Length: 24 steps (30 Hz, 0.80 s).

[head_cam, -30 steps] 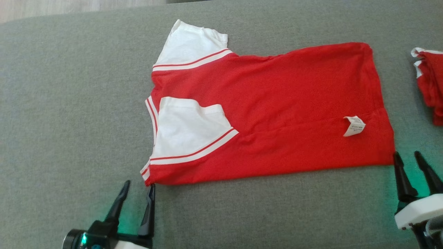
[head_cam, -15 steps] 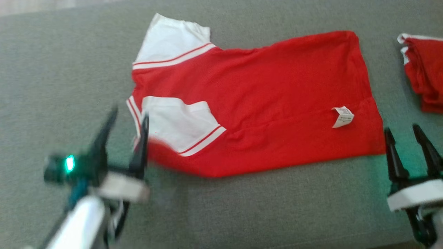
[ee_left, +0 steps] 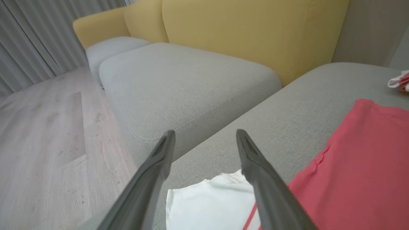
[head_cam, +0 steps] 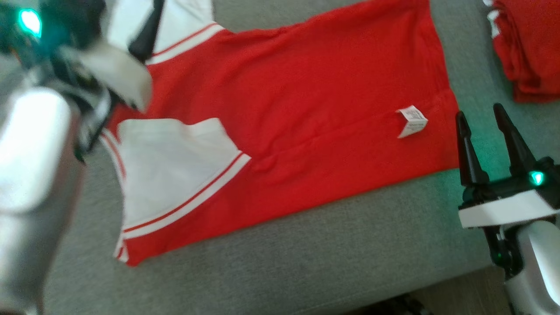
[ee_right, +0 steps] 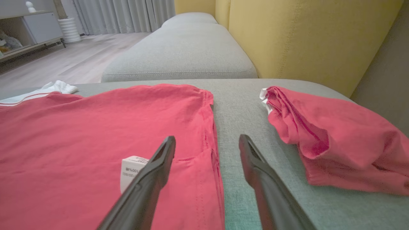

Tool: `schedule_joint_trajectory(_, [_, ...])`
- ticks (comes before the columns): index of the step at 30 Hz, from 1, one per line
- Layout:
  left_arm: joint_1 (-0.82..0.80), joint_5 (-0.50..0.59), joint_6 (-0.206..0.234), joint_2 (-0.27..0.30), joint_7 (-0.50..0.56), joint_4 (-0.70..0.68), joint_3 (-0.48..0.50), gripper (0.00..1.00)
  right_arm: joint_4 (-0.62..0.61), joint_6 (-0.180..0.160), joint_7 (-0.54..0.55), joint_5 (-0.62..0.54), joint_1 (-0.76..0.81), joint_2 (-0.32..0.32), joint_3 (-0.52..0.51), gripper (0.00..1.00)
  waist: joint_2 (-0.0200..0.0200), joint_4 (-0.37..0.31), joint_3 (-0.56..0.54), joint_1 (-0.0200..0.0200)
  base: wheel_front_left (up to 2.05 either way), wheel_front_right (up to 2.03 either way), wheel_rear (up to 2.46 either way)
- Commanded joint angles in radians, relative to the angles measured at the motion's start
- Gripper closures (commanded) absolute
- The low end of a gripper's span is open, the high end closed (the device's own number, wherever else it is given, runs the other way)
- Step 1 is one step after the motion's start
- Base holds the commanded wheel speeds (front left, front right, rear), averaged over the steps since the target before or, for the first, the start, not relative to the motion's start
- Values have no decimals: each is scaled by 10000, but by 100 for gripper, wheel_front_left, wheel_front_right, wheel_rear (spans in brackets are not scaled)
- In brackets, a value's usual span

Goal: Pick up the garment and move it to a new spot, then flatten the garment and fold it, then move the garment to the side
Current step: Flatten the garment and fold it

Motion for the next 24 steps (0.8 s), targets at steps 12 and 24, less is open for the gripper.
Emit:
schedule_joint_trajectory(12, [-3278, -1384, -511, 1688, 3675, 2295, -432, 0, -393, -9, -110, 133, -484, 183, 407, 0, 0, -1258, 1314, -3, 0, 0, 0])
schedule_joint_trajectory(24, [-3151, -2450, -521, 3131, 4903, 2454, -587, 0, -326, -9, -110, 134, -382, 430, 299, 0, 0, -1540, 1442, -3, 0, 0, 0])
